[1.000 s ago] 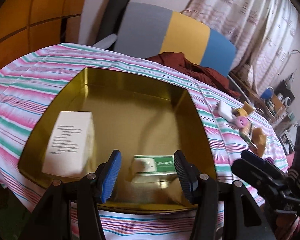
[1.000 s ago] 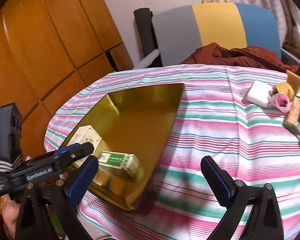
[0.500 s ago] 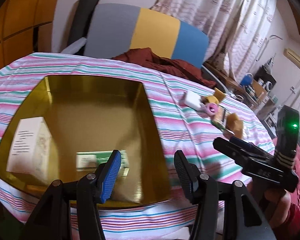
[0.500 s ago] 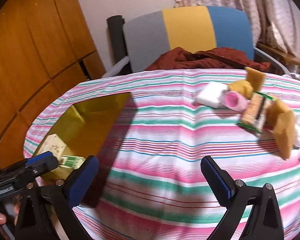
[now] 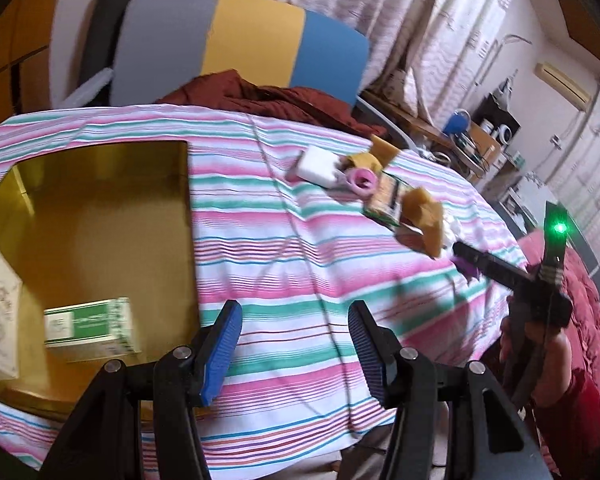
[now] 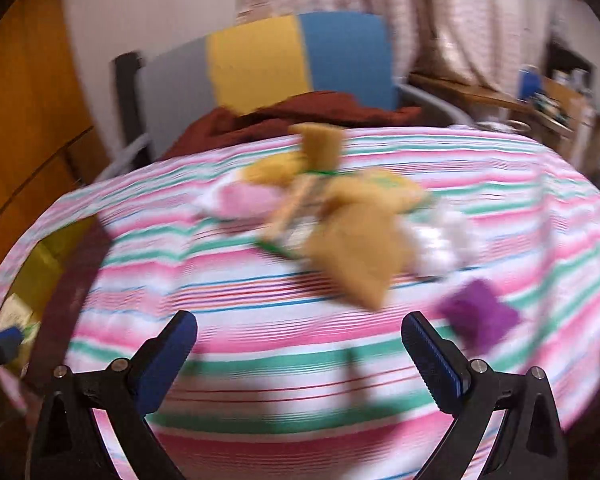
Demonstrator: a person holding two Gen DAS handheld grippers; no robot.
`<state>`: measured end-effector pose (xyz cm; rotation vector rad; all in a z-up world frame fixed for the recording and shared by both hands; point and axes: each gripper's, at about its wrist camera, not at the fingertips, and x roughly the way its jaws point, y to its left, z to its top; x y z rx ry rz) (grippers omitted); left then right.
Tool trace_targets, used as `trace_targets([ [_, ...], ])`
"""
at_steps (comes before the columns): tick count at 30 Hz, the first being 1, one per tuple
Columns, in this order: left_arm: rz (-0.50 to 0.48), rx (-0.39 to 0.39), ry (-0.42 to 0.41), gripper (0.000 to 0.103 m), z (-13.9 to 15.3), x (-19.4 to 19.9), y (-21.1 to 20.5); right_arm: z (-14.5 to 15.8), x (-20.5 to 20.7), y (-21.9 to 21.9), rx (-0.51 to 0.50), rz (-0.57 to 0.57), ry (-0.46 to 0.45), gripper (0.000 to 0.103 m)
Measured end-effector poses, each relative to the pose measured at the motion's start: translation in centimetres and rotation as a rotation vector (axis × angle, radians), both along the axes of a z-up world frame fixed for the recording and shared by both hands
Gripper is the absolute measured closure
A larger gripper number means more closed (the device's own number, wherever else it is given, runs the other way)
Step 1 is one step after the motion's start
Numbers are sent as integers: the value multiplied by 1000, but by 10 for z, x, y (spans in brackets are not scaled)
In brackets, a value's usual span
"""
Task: Organize objects
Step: 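Move both tools back toward the items on the cloth, then grasp the purple sachet with the right tool while the left grasps a yellow sponge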
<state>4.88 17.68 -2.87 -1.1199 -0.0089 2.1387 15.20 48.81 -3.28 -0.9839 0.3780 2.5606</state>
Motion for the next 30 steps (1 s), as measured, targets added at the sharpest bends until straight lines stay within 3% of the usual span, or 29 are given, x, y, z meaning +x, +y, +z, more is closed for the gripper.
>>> trace_targets([
  [8,-84,-20,-44,47,-8,9,34,-11,18,70,106,-115,4,0],
  [15,-132,-33,-60,47,-11,14,60,-38,15,103,59,-80,-5,1],
  [19,-167,-39,-67,47,-11,16,78,-51,12,107,51,-60,-14,17],
  [21,-187,-43,-66,47,-11,16,88,-57,10,105,56,-48,-28,32],
  [22,-195,-41,-66,47,-11,16,93,-60,10,105,55,-44,-31,35],
  [30,-269,-14,-89,44,-15,8,149,-64,16,105,54,-69,16,39],
])
